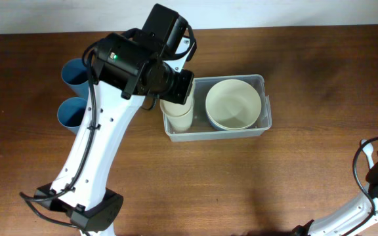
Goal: Pack container
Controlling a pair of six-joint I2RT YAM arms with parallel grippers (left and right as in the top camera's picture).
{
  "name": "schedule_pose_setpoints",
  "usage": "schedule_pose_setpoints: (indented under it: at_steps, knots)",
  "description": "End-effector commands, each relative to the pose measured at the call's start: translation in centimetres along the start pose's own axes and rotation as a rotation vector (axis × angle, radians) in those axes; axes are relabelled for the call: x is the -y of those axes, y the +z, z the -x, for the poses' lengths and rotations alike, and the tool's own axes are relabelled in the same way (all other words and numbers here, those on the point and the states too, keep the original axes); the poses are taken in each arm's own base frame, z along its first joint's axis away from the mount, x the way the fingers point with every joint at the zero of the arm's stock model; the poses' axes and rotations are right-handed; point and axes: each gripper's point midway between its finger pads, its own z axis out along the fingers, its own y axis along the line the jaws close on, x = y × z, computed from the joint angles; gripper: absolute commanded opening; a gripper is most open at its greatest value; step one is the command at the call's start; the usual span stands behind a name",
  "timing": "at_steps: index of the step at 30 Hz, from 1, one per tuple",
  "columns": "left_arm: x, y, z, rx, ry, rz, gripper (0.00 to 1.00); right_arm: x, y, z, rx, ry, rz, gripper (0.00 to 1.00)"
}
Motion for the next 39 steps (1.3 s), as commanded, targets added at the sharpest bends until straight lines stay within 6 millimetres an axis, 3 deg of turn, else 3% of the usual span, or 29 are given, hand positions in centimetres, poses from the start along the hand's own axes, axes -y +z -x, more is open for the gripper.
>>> schedule_pose_setpoints:
  at_steps: [1,5,8,11,12,13,17,20,25,30,33,39]
  knots:
    - [0.3,0.8,0.7,0.007,0.006,-0.009,0.23,-0.2,0.0,-0.1,-0.001,0.005,0.006,0.99]
    - [0.2,0.6,1.6,0.048,0.008,-0.006,0.26,-0.2,0.0,-0.1,-0.001,0.005,0.006,0.99]
    - [-2.1,-0.5,2.0,0.078,-0.014,0.082,0.27,-0.2,0.0,-0.1,-0.001,0.005,0.006,0.99]
    - [-8.4,-3.3,0.9,0.1,-0.184,0.354,0.33,-0.2,0.0,-0.1,-0.001,0.005,0.006,0.99]
    - [-9.7,-3.9,0.8,0.112,-0.214,0.393,0.42,-0.2,0.0,-0.1,-0.001,0.005,0.006,0.99]
    - [-10.9,-4.5,0.6,0.123,-0.251,0.406,0.58,-0.2,0.0,-0.1,-0.001,0.005,0.006,0.99]
    - [-15.6,-5.6,-0.3,0.128,-0.396,0.444,0.61,-0.2,0.0,-0.1,-0.001,0.005,0.006,0.99]
    - [-18.6,-5.3,-1.7,0.083,-0.472,0.473,0.6,-0.2,0.0,-0.1,-0.001,0.005,0.006,0.99]
    - [-20.7,-1.6,-5.3,-0.097,-0.557,0.433,0.59,-0.2,0.0,-0.1,-0.001,0.005,0.006,0.99]
    - [-21.4,1.9,-9.5,-0.286,-0.61,0.441,0.59,-0.2,0.0,-0.1,-0.001,0.005,0.006,0.99]
    - [-21.3,3.0,-11.0,-0.346,-0.646,0.445,0.59,-0.2,0.0,-0.1,-0.001,0.005,0.006,0.99]
    - [-21.3,4.3,-12.1,-0.389,-0.657,0.427,0.59,-0.2,0.0,-0.1,-0.001,0.005,0.006,0.99]
